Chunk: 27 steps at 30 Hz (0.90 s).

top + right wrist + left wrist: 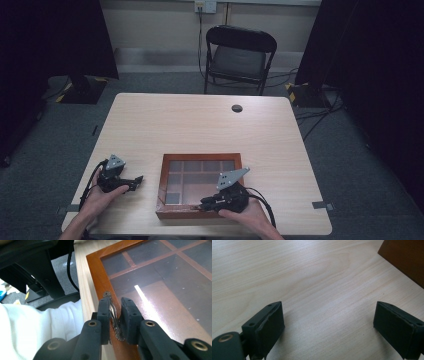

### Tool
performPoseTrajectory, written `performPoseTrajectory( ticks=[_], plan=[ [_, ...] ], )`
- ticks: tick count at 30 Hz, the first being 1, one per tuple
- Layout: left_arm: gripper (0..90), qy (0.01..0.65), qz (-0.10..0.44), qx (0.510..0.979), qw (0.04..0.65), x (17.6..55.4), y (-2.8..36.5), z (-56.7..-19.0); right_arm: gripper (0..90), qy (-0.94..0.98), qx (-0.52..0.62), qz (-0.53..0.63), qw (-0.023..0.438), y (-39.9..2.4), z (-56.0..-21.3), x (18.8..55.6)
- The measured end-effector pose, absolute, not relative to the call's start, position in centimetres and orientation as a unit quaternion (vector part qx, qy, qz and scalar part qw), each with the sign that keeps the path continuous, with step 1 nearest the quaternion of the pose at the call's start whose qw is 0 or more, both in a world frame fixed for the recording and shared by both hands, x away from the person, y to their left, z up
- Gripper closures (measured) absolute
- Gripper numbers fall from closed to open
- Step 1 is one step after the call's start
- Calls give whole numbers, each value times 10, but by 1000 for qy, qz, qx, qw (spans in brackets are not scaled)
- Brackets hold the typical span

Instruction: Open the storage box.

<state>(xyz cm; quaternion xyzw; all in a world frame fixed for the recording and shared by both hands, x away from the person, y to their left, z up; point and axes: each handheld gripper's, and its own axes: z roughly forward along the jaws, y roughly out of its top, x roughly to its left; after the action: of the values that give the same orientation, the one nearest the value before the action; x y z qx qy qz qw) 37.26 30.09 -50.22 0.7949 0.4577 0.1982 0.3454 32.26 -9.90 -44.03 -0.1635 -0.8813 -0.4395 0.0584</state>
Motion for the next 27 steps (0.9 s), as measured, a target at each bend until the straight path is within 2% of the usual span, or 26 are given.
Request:
performPoseTrajectory(
  ticks=[18,27],
  plan=[
    [91,470,203,787,345,373,304,-503,831,-878,-161,-445,65,-83,-444,320],
    [125,467,195,786,355,370,308,-502,832,-874,-161,-453,74,-85,-438,323]
  ],
)
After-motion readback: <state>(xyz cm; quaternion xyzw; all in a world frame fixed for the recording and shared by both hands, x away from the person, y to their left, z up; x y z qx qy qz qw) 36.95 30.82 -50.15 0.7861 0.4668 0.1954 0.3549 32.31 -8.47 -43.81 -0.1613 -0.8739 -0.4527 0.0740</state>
